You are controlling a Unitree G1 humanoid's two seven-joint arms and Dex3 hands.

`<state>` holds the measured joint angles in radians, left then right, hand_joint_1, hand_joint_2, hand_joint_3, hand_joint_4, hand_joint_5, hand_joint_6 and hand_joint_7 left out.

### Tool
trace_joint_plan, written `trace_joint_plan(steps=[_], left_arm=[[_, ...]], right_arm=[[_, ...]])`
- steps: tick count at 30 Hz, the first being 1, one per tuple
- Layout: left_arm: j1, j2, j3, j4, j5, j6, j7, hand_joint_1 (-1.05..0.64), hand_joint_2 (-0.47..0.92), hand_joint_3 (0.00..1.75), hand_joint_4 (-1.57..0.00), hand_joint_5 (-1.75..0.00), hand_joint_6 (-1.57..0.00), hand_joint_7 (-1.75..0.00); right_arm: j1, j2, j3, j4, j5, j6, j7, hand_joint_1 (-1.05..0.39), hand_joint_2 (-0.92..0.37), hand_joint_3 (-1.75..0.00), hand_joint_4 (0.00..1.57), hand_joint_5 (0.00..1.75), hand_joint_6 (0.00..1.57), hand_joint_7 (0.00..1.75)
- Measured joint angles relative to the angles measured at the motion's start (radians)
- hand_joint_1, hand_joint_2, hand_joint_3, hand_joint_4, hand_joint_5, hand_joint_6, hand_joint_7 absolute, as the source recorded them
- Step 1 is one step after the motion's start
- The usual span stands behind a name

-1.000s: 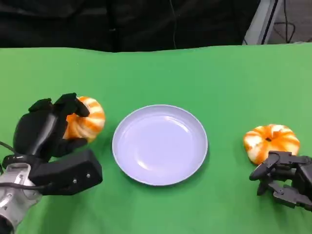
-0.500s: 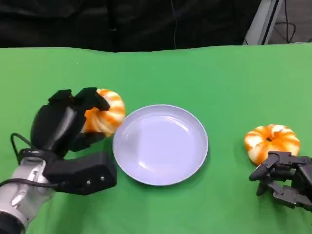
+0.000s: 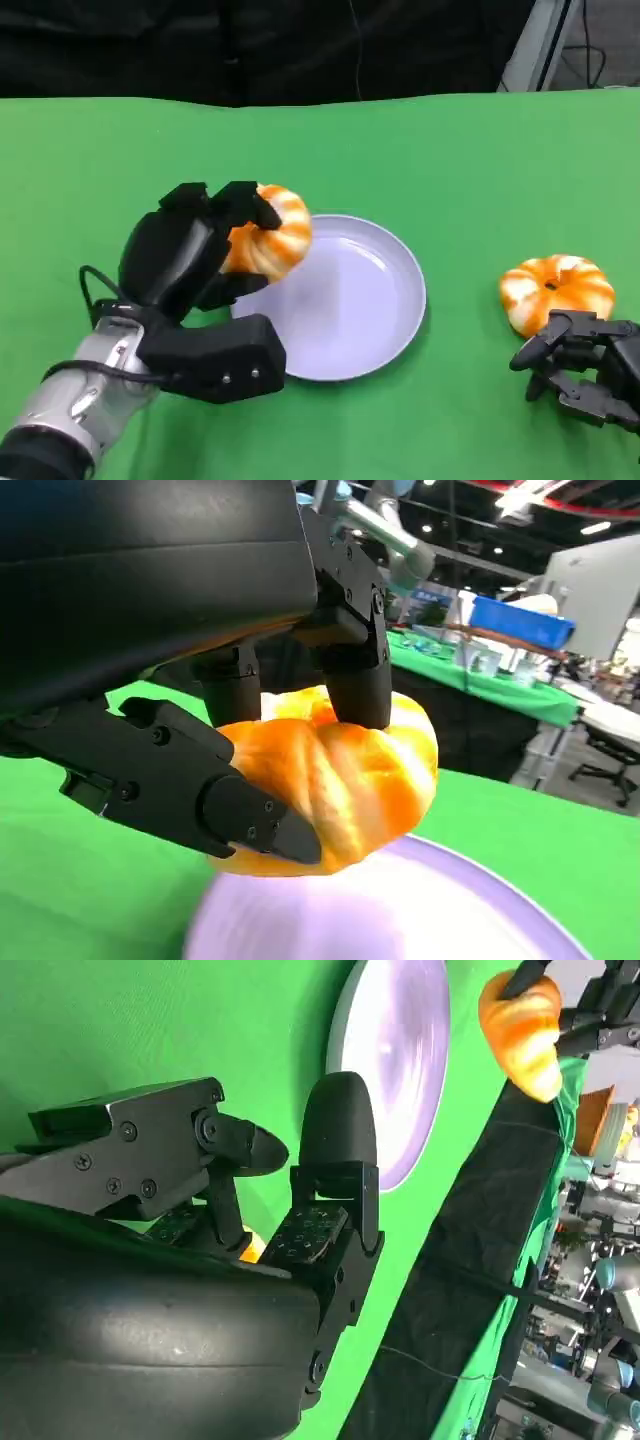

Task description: Grasp the bread from the table and place it into the plate.

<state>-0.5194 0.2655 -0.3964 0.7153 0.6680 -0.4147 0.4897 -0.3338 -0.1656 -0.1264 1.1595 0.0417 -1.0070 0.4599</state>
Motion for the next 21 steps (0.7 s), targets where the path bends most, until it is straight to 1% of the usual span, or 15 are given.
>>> trace_joint_plan(steps=[2, 4, 9, 11, 18, 19, 21], left_arm=[[-0.006, -0.009, -0.006, 0.001, 0.006, 0.000, -0.003, -0.16, 0.92, 0.13, -0.46, -1.75, -0.49, -1.53], [-0.012, -0.017, -0.013, 0.002, 0.009, 0.000, -0.008, -0.16, 0.92, 0.14, -0.45, -1.75, -0.48, -1.56], [-0.024, -0.039, -0.025, 0.015, 0.013, 0.001, -0.020, -0.15, 0.92, 0.17, -0.46, -1.75, -0.48, -1.59], [-0.030, -0.050, -0.029, 0.024, 0.013, 0.000, -0.024, -0.17, 0.92, 0.18, -0.47, -1.75, -0.48, -1.58], [-0.053, -0.078, -0.040, 0.076, 0.013, -0.012, -0.034, -0.15, 0.92, 0.22, -0.50, -1.75, -0.53, -1.54], [-0.055, -0.080, -0.040, 0.079, 0.013, -0.014, -0.034, -0.15, 0.92, 0.20, -0.50, -1.74, -0.56, -1.49], [-0.059, -0.083, -0.041, 0.090, 0.011, -0.024, -0.035, -0.15, 0.92, 0.20, -0.51, -1.73, -0.57, -1.46]], right_arm=[[0.000, 0.000, 0.001, 0.000, -0.001, 0.000, -0.003, 0.09, -0.81, -0.65, 0.91, 1.34, 0.97, 0.94], [0.000, 0.001, 0.002, 0.000, -0.001, 0.000, -0.003, 0.09, -0.81, -0.65, 0.91, 1.34, 0.97, 0.94], [0.000, 0.001, 0.007, 0.000, -0.009, -0.001, -0.015, 0.07, -0.81, -0.64, 0.92, 1.34, 0.97, 0.94], [0.000, 0.001, 0.009, 0.000, -0.015, -0.003, -0.020, 0.08, -0.81, -0.64, 0.92, 1.34, 0.97, 0.93], [0.000, 0.002, 0.010, 0.000, -0.018, -0.009, -0.023, 0.06, -0.81, -0.62, 0.92, 1.33, 0.97, 0.92], [0.000, 0.002, 0.011, 0.000, -0.018, -0.012, -0.025, 0.06, -0.81, -0.62, 0.92, 1.33, 0.97, 0.92], [0.000, 0.002, 0.011, 0.000, -0.018, -0.015, -0.025, 0.05, -0.81, -0.62, 0.92, 1.33, 0.97, 0.92]])
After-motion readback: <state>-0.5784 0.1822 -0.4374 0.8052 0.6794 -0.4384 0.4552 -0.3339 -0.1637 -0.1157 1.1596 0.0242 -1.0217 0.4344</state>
